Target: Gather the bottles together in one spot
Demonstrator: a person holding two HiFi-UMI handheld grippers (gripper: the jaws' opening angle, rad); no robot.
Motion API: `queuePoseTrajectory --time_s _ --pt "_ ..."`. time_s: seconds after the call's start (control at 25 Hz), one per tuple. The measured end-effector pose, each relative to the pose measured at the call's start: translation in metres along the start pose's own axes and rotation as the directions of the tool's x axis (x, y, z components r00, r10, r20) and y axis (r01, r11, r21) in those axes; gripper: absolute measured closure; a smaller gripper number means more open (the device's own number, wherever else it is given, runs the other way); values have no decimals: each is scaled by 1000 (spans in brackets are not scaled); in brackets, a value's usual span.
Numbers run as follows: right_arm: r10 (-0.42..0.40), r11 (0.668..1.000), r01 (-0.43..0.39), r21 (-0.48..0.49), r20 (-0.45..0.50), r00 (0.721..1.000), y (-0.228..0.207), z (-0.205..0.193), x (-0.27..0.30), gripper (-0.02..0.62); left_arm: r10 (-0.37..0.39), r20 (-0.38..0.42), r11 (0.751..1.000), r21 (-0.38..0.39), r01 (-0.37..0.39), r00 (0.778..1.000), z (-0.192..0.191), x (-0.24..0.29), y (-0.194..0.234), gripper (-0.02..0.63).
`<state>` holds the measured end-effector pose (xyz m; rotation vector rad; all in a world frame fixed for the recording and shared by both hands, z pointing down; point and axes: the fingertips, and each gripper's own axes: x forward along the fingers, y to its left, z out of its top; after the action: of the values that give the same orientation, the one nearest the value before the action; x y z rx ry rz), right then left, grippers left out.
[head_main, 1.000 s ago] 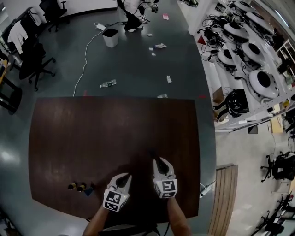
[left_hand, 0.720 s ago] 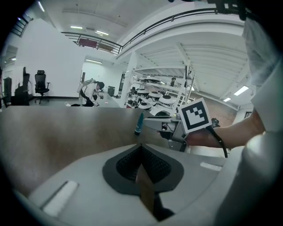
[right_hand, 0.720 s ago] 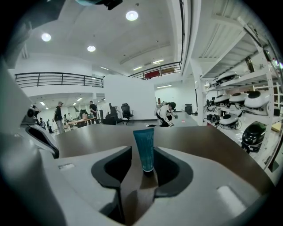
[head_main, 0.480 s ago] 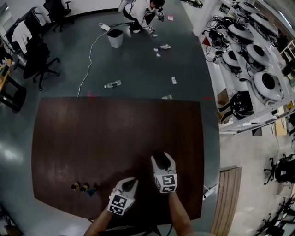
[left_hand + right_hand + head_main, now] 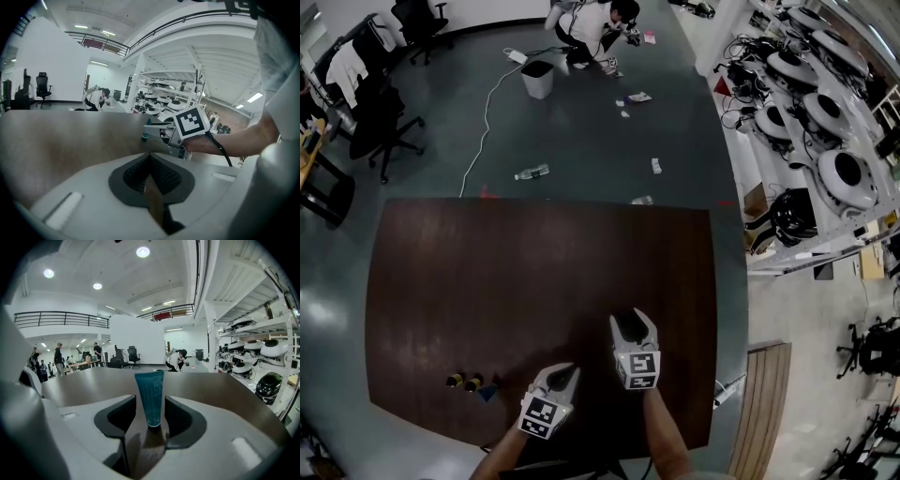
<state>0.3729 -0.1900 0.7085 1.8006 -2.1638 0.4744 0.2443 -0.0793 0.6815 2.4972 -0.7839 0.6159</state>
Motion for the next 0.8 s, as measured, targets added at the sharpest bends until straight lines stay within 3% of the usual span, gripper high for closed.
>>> queuePoseTrajectory --time_s 0.24,0.8 --pt "-18 1000 18 -16 -7 1000 -3 1 0 463 0 -1 1000 -4 0 1000 0 1 1 606" --pt "-38 999 38 -28 9 999 -5 5 -10 468 -2 19 1000 5 2 1000 1 -7 -3 606"
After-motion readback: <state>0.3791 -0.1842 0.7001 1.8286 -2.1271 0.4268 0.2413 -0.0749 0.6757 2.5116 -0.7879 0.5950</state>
